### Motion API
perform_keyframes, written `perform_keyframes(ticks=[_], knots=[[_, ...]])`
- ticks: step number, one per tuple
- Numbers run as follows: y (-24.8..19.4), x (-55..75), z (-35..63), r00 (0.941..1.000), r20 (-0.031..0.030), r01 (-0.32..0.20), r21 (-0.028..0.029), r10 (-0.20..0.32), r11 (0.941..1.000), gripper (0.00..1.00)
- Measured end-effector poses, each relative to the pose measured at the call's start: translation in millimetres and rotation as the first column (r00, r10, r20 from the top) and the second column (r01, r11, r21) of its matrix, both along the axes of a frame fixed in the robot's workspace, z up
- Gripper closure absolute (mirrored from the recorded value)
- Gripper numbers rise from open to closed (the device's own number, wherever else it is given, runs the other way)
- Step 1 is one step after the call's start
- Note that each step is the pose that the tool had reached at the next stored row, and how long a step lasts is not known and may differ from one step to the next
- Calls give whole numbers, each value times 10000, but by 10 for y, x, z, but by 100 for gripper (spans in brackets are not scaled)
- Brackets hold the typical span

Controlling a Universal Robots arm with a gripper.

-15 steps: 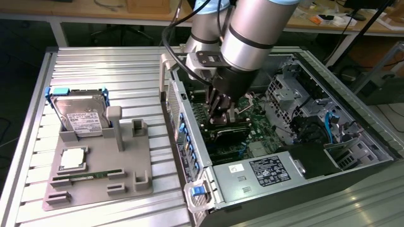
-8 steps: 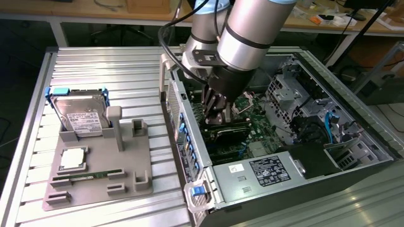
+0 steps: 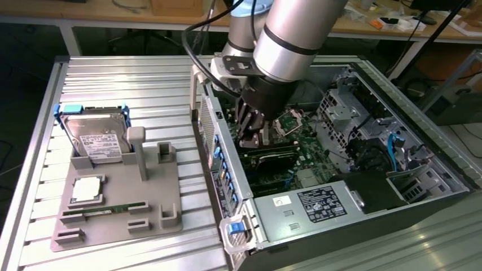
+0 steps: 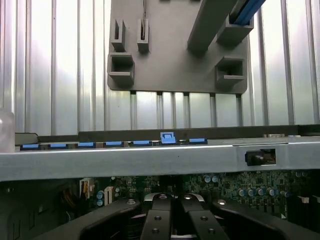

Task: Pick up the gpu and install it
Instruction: 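Press down on the gpu until it lock into place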

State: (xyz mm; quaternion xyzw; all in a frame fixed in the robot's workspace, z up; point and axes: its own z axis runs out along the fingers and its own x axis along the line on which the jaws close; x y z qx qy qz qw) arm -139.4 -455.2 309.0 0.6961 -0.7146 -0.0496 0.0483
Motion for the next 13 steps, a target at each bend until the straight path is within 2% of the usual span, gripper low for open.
perform_keyframes(ticks=[2,7,9,11,13], knots=[[4,-58,-5,10000,2,1,1,-1,10000,89],[3,-60,-40,10000,23,0,-7,0,10000,89],[5,-58,-2,10000,43,0,23,0,10000,89],[4,-55,67,10000,29,1,0,-1,10000,89],[4,-23,73,10000,32,0,3,-1,10000,89]])
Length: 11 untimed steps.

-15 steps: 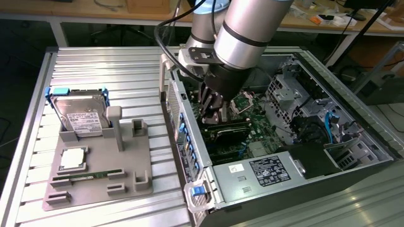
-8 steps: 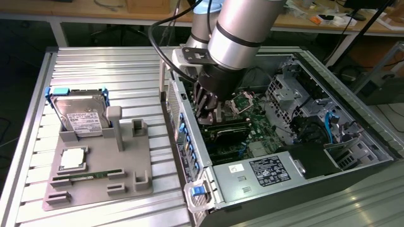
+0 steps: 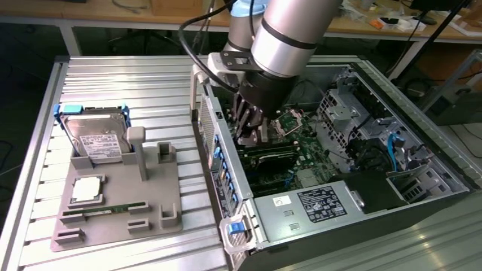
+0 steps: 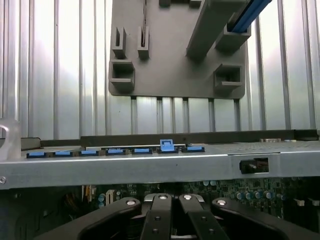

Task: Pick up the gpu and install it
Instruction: 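Press down on the gpu until it lock into place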

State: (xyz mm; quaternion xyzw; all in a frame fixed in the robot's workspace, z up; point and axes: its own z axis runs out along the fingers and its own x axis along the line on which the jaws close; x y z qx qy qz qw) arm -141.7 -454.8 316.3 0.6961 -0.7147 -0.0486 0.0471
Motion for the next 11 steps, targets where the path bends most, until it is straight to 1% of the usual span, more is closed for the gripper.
perform_keyframes(ticks=[2,4,6,7,11], knots=[[0,52,1,10000,47,-5,-3,5,10000,89],[0,117,0,9999,151,-14,-3,14,10000,89],[0,169,-9,9998,205,-16,-4,16,10000,89],[-1,202,-20,9998,220,-16,-1,16,10000,89],[0,343,-69,9997,233,-17,-4,17,10000,89]])
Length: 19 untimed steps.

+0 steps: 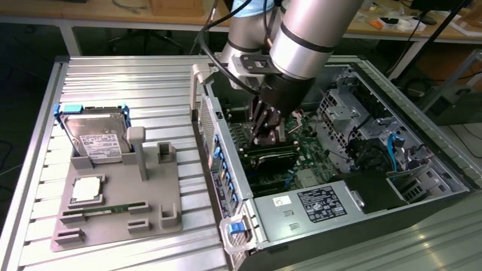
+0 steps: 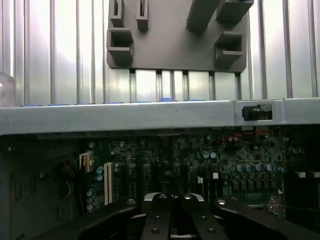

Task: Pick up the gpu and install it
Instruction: 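Press down on the gpu until it lock into place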

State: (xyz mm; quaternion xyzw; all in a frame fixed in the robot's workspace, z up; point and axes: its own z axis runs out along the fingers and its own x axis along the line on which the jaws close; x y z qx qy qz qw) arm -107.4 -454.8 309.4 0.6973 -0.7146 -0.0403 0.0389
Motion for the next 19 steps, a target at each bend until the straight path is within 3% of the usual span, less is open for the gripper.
perform_keyframes(ticks=[7,19], knots=[[-12,170,-84,10000,5,-9,1,9,10000,89],[-17,181,-280,10000,14,-10,1,10,10000,89]])
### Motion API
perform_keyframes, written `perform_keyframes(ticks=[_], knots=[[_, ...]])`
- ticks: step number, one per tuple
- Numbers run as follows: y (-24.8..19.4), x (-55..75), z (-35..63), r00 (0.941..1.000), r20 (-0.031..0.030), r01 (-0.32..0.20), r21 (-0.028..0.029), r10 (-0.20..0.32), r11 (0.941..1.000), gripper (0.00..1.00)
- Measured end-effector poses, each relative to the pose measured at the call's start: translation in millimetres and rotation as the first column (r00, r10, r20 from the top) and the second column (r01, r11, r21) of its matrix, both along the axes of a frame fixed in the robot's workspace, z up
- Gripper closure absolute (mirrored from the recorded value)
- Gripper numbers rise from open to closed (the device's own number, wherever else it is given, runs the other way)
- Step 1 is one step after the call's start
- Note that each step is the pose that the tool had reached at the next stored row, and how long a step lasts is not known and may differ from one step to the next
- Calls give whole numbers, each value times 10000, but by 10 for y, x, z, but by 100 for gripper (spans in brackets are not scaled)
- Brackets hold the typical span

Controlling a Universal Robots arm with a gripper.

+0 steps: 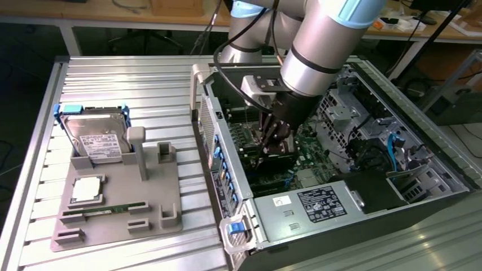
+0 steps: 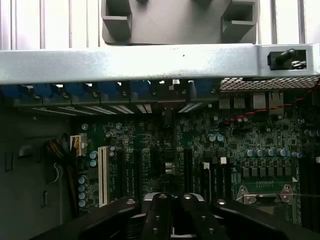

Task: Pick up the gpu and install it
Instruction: 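Press down on the gpu until it lock into place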

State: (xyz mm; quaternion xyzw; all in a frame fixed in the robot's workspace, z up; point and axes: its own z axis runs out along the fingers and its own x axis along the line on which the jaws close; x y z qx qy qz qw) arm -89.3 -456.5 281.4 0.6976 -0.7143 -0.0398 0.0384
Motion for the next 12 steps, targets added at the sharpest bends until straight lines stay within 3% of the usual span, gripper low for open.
perform_keyframes(ticks=[12], knots=[[-3,2,-25,10000,0,1,0,-1,10000,89]])
